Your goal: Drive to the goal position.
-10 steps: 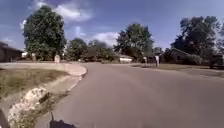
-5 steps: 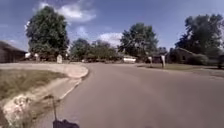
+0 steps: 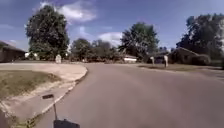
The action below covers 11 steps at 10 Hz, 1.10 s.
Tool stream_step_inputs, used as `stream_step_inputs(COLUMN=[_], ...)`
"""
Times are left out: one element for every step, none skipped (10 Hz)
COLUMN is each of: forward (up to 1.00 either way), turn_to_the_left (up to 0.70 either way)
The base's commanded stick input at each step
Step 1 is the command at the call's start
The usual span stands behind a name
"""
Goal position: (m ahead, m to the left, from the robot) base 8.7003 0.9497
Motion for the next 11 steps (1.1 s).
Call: stream_step_inputs(forward=[1.00,1.00,1.00,1.00,1.00,1.00,1.00,1.00,1.00,1.00,1.00], turn_to_the_left=[0.00,0.00,0.00,0.00,0.00,0.00,0.00,0.00,0.00,0.00,0.00])
